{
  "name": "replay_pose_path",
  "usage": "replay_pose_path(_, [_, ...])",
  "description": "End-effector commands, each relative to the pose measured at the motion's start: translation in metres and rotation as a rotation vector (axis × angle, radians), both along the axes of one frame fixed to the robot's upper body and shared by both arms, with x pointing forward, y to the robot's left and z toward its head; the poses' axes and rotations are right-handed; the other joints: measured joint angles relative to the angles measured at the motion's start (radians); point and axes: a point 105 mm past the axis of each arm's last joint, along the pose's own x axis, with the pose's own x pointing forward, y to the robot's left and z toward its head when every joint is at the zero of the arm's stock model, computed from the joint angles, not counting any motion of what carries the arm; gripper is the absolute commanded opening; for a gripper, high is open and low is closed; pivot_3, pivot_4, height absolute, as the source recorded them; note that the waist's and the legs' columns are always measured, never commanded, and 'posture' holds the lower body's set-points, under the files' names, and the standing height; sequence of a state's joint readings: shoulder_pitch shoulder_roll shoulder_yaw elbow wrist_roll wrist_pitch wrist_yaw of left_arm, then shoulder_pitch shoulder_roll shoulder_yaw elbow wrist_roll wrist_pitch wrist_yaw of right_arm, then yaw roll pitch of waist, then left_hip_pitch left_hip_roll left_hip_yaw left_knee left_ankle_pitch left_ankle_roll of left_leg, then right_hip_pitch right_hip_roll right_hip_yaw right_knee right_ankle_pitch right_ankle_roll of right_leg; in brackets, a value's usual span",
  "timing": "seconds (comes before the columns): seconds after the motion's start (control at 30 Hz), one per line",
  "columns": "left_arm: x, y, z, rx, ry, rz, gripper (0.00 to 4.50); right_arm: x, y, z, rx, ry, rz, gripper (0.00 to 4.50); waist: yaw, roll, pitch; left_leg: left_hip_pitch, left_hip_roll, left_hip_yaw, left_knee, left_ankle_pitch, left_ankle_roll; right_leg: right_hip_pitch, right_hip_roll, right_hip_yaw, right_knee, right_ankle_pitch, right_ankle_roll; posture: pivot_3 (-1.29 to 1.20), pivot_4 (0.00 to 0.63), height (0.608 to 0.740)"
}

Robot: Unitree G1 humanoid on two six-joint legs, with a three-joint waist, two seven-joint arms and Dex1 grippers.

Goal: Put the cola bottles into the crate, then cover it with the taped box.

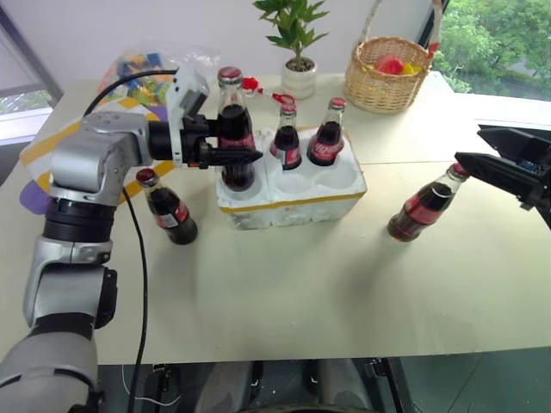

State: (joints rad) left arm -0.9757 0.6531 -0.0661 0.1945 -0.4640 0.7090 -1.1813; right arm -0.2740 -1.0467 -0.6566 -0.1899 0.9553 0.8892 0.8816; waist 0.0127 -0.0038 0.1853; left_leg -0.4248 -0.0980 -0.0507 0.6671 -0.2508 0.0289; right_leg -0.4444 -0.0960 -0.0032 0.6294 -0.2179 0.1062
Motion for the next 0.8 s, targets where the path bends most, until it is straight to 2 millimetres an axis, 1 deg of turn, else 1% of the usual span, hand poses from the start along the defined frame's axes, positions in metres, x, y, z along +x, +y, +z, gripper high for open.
replay_pose_path(0.03, [-0.006, -0.002, 0.019, -0.011, -0.080, -0.029, 2.83, -0.006, -0.004, 0.015, -0.013, -0.063, -0.021, 4.50, 0.001, 0.000, 0.000, 0.000, 0.000, 0.000, 0.000, 0.000, 0.000, 0.000, 0.000, 0.000, 0.000, 0.000, 0.000, 0.00, 0.150, 0.732])
replay_pose_path(0.3, [-0.010, -0.002, 0.016, -0.015, -0.060, -0.046, 2.83, -0.004, -0.004, 0.015, -0.013, -0.067, -0.023, 4.50, 0.000, 0.000, 0.000, 0.000, 0.000, 0.000, 0.000, 0.000, 0.000, 0.000, 0.000, 0.000, 0.000, 0.000, 0.000, 0.00, 0.150, 0.732])
replay_pose_path(0.33, [-0.010, -0.002, 0.016, -0.017, -0.057, -0.049, 3.85, -0.004, -0.004, 0.015, -0.014, -0.067, -0.024, 4.50, 0.000, 0.000, 0.000, 0.000, 0.000, 0.000, 0.000, 0.000, 0.000, 0.000, 0.000, 0.000, 0.000, 0.000, 0.000, 0.00, 0.150, 0.732])
replay_pose_path(0.4, [-0.011, -0.002, 0.015, -0.017, -0.053, -0.050, 4.46, -0.004, -0.004, 0.015, -0.014, -0.069, -0.025, 4.50, 0.001, 0.000, 0.000, 0.000, 0.000, 0.000, 0.000, 0.000, 0.000, 0.000, 0.000, 0.000, 0.000, 0.000, 0.000, 0.00, 0.150, 0.732])
replay_pose_path(0.53, [-0.011, -0.002, 0.014, -0.026, -0.051, -0.046, 4.46, -0.004, -0.005, 0.015, -0.019, -0.068, -0.025, 4.50, 0.000, 0.000, 0.000, 0.000, 0.000, 0.000, 0.000, 0.000, 0.000, 0.001, 0.000, 0.000, 0.000, 0.000, 0.000, 0.00, 0.150, 0.732])
replay_pose_path(0.67, [-0.012, -0.001, 0.018, -0.034, -0.058, -0.051, 4.46, -0.005, -0.005, 0.016, -0.021, -0.069, -0.023, 4.50, 0.000, 0.000, 0.000, 0.001, 0.000, 0.000, 0.000, 0.000, 0.000, 0.001, 0.000, 0.000, 0.000, 0.000, 0.000, 0.00, 0.150, 0.732])
replay_pose_path(0.73, [-0.014, 0.000, 0.024, -0.037, -0.070, -0.056, 4.46, -0.005, -0.005, 0.017, -0.024, -0.070, -0.020, 4.50, 0.000, 0.000, 0.000, 0.001, 0.000, 0.000, 0.000, 0.000, 0.000, 0.001, 0.000, 0.000, 0.000, 0.000, 0.000, 0.00, 0.150, 0.732])
replay_pose_path(0.8, [-0.017, 0.001, 0.036, -0.053, -0.081, -0.062, 4.46, -0.005, -0.004, 0.017, -0.031, -0.070, -0.014, 4.50, 0.000, 0.000, 0.000, 0.001, 0.000, 0.000, 0.000, 0.000, 0.000, 0.001, 0.000, 0.000, 0.000, 0.000, 0.000, 0.00, 0.150, 0.732])
